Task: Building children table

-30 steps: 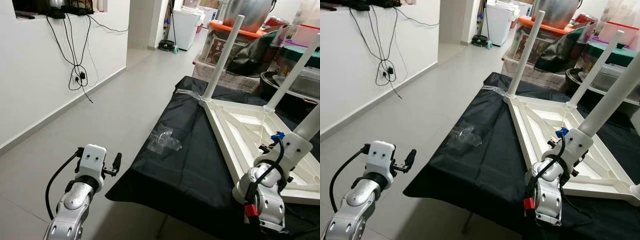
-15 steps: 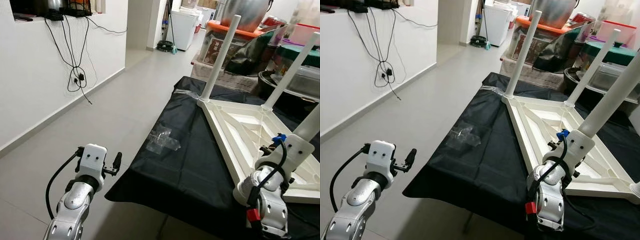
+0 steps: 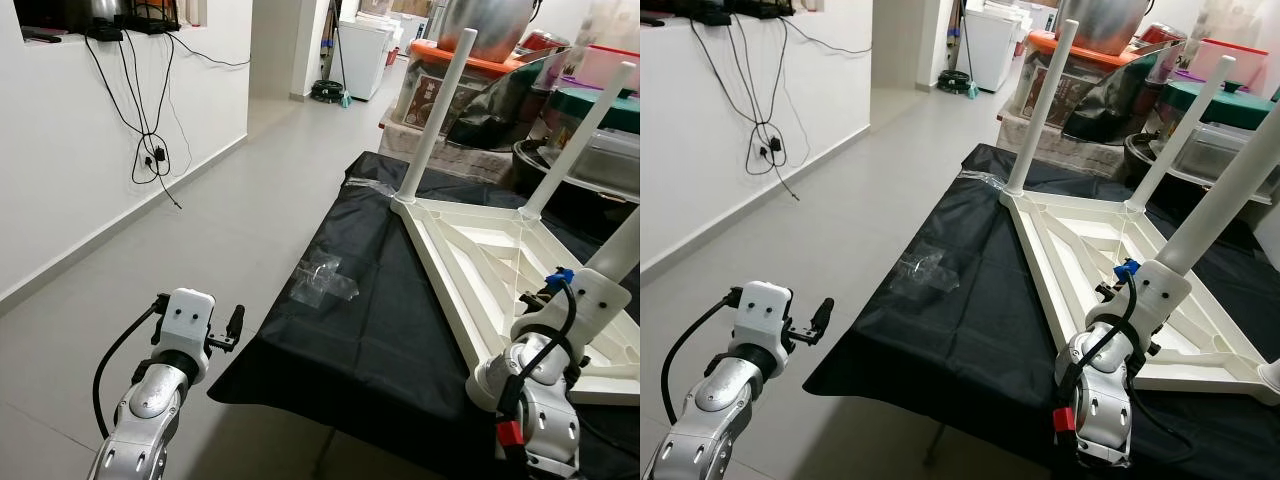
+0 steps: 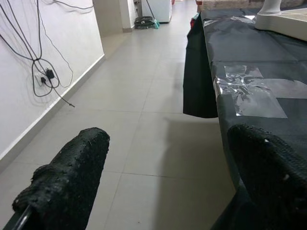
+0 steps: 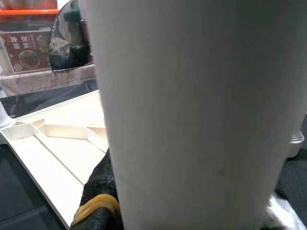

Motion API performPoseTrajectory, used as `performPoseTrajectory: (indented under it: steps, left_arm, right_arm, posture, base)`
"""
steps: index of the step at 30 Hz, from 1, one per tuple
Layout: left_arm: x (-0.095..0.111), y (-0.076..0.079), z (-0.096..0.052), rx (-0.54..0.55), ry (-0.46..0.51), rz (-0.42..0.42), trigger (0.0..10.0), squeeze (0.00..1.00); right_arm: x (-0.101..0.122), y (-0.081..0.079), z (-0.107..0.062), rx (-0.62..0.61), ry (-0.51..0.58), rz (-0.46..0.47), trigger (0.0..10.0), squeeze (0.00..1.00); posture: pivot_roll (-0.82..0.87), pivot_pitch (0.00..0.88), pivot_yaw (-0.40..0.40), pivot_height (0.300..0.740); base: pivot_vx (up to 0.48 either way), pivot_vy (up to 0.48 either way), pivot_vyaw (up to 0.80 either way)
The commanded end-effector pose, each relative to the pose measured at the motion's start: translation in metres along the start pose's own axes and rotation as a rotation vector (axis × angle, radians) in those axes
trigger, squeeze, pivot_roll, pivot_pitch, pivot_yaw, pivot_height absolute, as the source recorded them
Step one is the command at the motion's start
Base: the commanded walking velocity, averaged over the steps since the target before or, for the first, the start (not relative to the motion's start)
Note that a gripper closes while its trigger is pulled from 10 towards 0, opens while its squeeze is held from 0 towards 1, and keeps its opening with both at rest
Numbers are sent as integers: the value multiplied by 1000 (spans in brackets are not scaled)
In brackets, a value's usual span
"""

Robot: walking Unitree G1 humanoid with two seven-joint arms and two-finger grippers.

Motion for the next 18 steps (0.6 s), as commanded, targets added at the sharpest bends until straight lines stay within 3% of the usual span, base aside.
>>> performPoseTrajectory:
  steps: [1, 14, 15, 18]
  left_arm:
    - [-3, 3, 2, -7, -8, 3, 10000, 0]
    - [-6, 4, 1, -9, -14, 2, 10000, 0]
    - [-6, 4, 1, -9, -15, 2, 10000, 0]
    - [-6, 4, 1, -10, -15, 2, 10000, 0]
  right_arm:
    - [-31, 13, 0, -34, -130, -32, 10000, 0]
    - [-25, 10, 0, -8, -111, 21, 10000, 0]
    - [-24, 11, 1, -9, -110, 21, 10000, 235]
    - [-24, 11, 1, -10, -109, 22, 10000, 235]
  posture:
    - [112, 0, -107, 740]
    - [109, 0, -107, 740]
    - [109, 0, -107, 740]
    - [109, 0, -107, 740]
  base:
    - [0, 0, 0]
    - [0, 0, 0]
    - [0, 0, 0]
    - [0, 0, 0]
Point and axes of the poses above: a point about 5 cm out from each wrist's last joint towards the gripper, its own z axis pointing out of the wrist towards the gripper, its own x axis along the axis of the wrist's last joint, y = z × x, the point moved 3 cm from there along z, pointing out of the wrist towards the gripper, and after that the axes turned 4 degrees about -z, right-handed, at the moved point
